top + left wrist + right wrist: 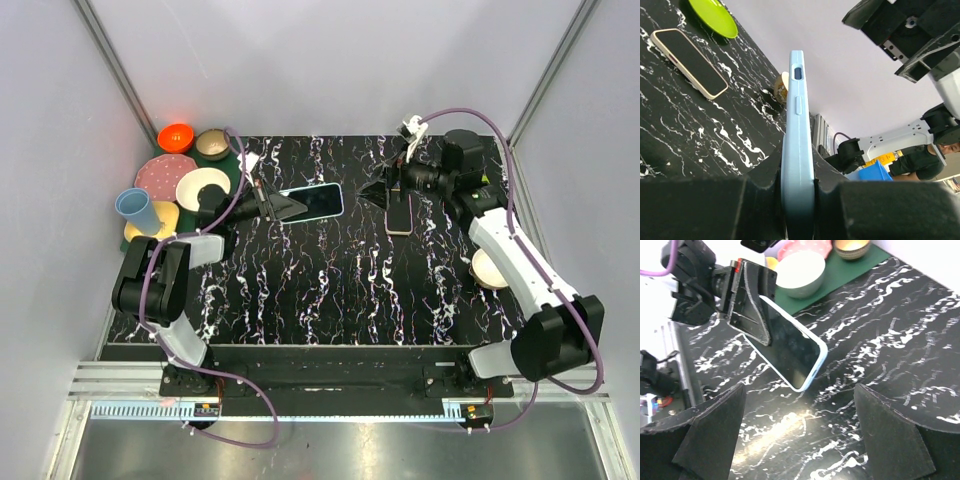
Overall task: Take the phone out of the phone case
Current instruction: Pick up the phone at the center of the board.
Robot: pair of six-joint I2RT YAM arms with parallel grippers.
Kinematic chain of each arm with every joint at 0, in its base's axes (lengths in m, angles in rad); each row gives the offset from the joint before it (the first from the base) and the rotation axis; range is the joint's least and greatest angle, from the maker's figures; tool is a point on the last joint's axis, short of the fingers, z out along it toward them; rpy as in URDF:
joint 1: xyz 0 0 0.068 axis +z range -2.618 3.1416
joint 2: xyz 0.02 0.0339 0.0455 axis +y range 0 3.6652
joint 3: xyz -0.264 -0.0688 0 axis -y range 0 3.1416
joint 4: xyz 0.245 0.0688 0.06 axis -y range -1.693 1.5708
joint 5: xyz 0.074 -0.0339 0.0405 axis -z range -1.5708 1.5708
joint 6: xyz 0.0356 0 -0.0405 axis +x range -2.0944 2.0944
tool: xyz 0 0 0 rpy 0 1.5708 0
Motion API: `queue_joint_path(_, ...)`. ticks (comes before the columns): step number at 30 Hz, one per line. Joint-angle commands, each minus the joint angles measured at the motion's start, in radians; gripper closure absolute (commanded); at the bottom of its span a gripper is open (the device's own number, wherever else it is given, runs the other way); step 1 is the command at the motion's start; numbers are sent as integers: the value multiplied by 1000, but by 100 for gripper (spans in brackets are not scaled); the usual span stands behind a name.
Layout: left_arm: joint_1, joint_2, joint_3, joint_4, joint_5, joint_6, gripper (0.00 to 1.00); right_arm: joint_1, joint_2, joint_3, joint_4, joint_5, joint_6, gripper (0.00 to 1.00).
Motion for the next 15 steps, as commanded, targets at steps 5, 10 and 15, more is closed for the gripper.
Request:
queue_joint_path(5,-6,-126,-16,126,-106,197,100,-4,73,-39,328,-233,350,12)
queue_joint_path(10,-29,-278,34,-399,-284,555,100,-4,80,-55,405,-219,417,12)
queue_joint_path(15,-38,-304,42,-410,-257,545,100,-6,70,-101,490,-245,476,12)
